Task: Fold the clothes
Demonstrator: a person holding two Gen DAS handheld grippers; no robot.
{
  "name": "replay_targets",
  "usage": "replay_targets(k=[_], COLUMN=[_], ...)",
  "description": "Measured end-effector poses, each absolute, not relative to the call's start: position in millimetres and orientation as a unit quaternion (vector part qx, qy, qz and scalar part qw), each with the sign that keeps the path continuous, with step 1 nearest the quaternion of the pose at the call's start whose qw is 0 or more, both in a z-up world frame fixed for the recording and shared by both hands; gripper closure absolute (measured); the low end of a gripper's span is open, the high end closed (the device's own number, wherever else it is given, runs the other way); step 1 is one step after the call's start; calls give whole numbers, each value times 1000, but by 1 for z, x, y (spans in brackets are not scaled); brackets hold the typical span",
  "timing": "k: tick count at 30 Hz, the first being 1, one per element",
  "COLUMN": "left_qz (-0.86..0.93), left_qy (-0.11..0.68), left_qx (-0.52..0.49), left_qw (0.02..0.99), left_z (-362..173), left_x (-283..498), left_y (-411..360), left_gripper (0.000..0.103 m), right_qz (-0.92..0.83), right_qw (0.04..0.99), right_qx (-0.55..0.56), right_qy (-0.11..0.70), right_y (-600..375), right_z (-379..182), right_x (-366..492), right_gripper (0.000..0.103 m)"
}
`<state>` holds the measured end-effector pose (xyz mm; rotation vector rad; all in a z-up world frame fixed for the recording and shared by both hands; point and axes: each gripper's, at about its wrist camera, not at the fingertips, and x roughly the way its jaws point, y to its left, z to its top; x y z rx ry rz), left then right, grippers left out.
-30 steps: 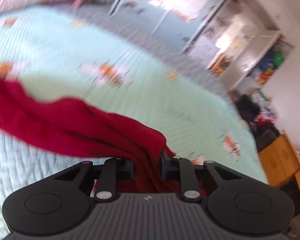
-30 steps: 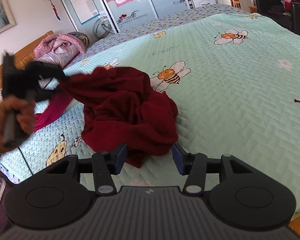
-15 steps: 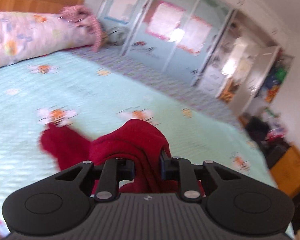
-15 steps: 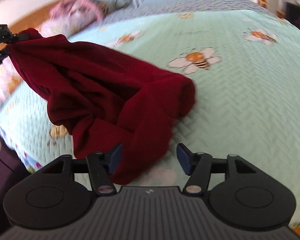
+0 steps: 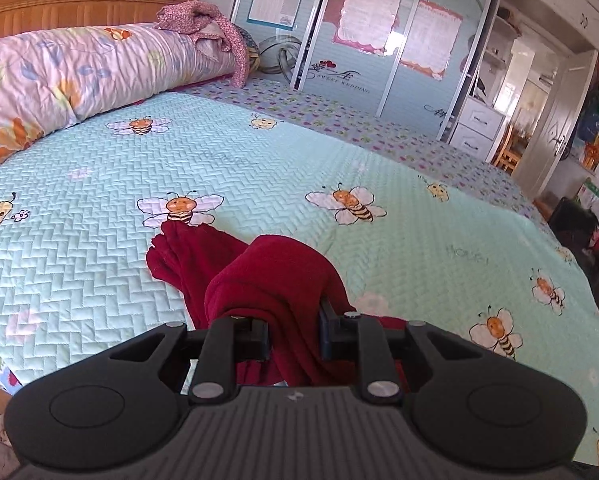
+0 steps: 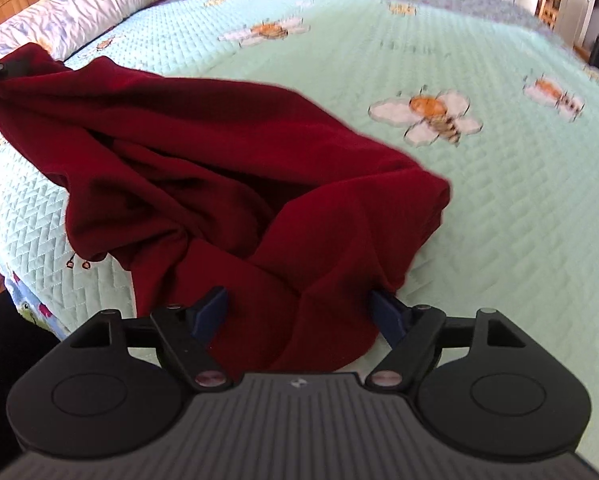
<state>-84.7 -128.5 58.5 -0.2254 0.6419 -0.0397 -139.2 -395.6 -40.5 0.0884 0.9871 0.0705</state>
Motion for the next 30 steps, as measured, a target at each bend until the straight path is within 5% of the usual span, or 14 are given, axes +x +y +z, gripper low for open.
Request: replay_targets(k=[10, 13, 14, 17, 26, 30], left_qz=[-10, -17, -20, -34, -85, -100], left_qy=[331, 334, 334, 332, 327, 379], left_qx=[-72, -64, -62, -58, -66, -75], left_qw=[941, 940, 940, 941, 939, 917], left_z=[49, 50, 50, 56, 67, 40], left_x=[-85, -86, -86, -87, -91, -86], left_y=[-144, -152, -155, -166, -190, -195], left_gripper=[80, 80, 80, 80, 79, 78], right_qz=[41, 55, 61, 64, -104, -118], right_qw=[876, 881, 882, 893, 956, 943], right_qx=[49, 55, 59, 48, -114, -42], right_qy=[478, 467, 463, 444, 248, 309], right_y=[-389, -389, -389, -388, -433, -477], right_z=[-56, -57, -57, -54, 40, 17], right_x=[-126, -129, -130, -138, -187, -191], right_gripper=[26, 56, 77, 91, 94, 93])
